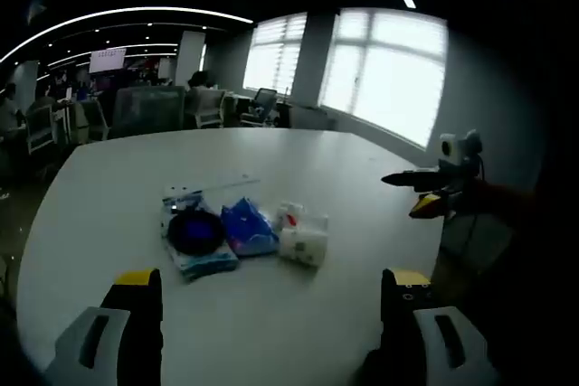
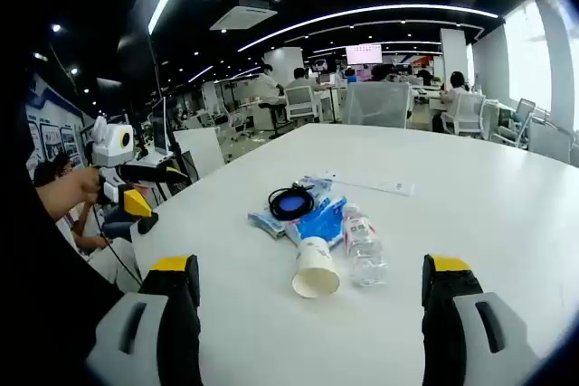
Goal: Arrange the tabletop items into an orderly group along one side of the table until the central work area is clear of visible clutter.
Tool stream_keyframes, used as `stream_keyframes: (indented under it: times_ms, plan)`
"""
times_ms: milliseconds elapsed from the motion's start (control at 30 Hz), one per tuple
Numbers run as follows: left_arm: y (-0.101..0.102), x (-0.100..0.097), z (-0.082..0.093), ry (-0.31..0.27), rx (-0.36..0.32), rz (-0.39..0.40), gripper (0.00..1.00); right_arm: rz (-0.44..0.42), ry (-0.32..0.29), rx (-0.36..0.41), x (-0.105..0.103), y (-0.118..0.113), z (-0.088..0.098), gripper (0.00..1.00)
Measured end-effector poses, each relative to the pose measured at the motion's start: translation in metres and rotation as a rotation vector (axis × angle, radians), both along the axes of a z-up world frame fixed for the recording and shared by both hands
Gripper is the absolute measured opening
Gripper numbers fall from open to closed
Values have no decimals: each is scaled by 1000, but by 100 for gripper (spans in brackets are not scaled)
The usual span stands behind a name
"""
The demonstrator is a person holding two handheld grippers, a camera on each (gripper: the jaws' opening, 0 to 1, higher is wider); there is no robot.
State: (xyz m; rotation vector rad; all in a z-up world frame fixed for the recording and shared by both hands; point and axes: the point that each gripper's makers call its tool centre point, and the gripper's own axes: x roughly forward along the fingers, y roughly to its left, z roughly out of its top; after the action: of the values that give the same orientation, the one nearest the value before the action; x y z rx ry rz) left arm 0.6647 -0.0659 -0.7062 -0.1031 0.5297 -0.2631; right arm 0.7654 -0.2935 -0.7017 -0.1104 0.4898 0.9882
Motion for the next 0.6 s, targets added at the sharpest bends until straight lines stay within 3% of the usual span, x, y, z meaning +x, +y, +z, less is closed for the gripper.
stream_keyframes:
  times_ms: [600]
  plan:
    - [0, -1, 3, -1, 1, -2, 100, -1, 4, -3, -2, -2, 1, 100]
